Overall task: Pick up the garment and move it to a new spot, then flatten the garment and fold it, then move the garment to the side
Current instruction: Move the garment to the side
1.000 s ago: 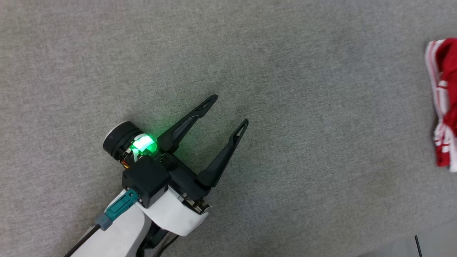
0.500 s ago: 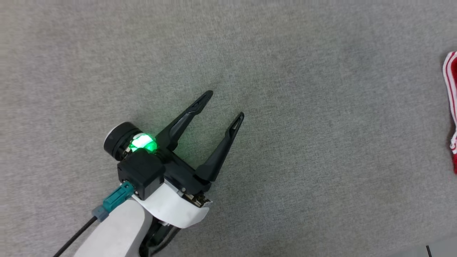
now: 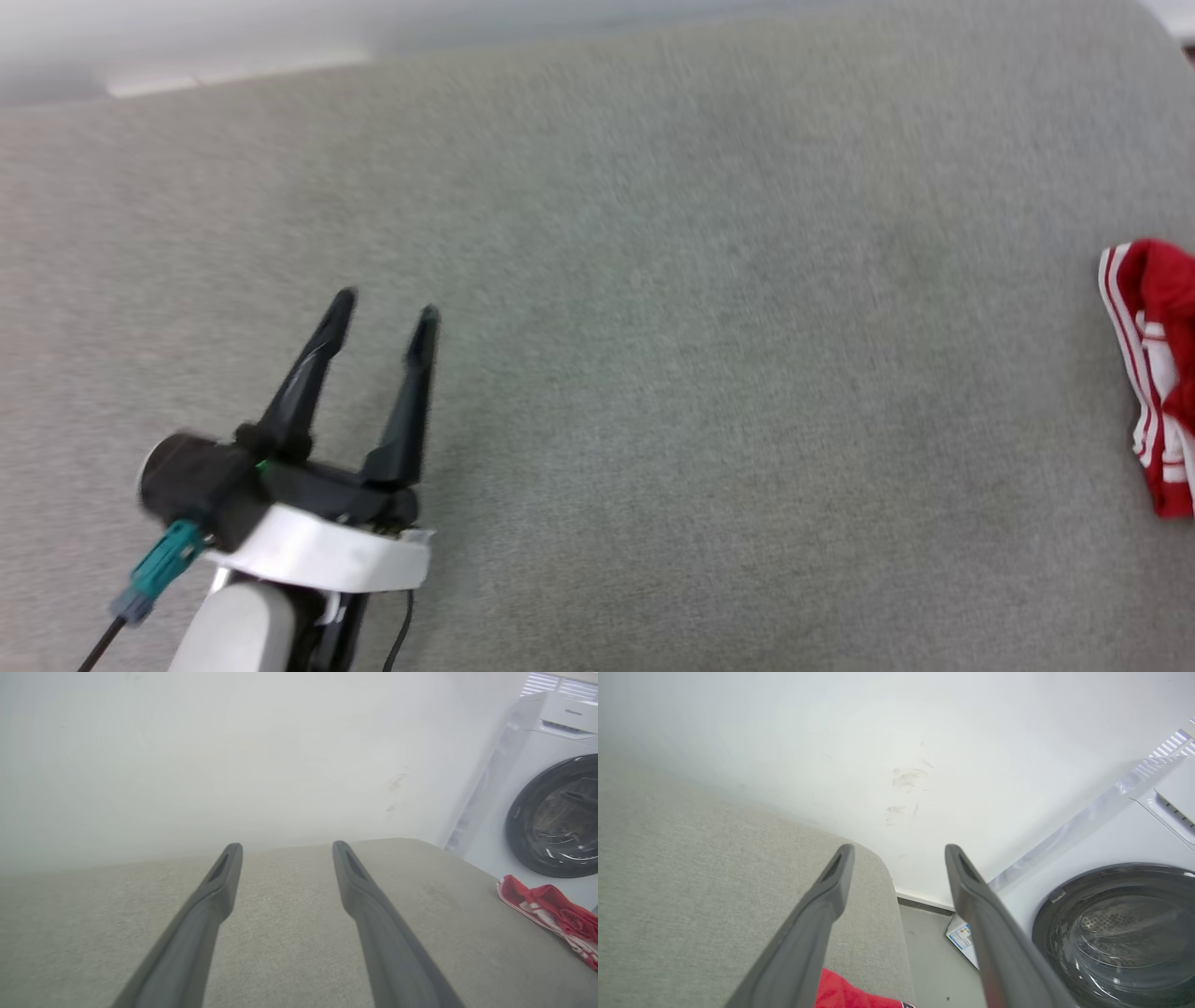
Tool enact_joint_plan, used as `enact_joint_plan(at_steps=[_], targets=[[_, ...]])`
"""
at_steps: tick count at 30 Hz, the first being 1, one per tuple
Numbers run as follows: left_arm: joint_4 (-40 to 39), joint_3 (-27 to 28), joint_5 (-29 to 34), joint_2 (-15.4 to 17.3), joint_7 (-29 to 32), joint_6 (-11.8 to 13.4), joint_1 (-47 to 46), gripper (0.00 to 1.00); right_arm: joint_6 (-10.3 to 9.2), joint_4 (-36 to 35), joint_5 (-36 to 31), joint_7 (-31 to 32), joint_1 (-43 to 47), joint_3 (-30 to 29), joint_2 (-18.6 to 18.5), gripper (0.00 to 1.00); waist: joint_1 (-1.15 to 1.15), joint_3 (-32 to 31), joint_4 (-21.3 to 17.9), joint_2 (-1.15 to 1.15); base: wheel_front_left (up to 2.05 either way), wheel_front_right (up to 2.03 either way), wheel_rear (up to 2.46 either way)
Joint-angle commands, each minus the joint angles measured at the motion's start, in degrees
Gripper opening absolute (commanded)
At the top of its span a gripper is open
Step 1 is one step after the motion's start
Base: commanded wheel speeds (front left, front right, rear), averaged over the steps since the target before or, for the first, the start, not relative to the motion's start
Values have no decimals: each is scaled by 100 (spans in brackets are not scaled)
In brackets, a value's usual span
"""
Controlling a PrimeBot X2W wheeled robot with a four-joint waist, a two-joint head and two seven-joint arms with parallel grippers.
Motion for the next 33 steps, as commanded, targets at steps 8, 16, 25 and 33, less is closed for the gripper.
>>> enact_joint_plan(at_steps=[8,16,25,33], targets=[[318,688,84,-288,-12,0,702,100,-8,-623,425,-568,1049,-25,1266,100,0,-927,557,0,0,0,0],[653,872,6,-505,-12,-11,1119,100,-8,-747,760,-1205,2021,184,2264,100,0,-1316,784,0,0,0,0],[788,937,-13,-509,-12,-15,1372,100,-8,-750,975,-1493,2623,361,2643,100,0,-1537,843,0,0,0,0],[785,977,100,-591,-12,-16,1427,100,-8,-682,1096,-1575,2678,484,2669,100,0,-1535,823,0,0,0,0]])
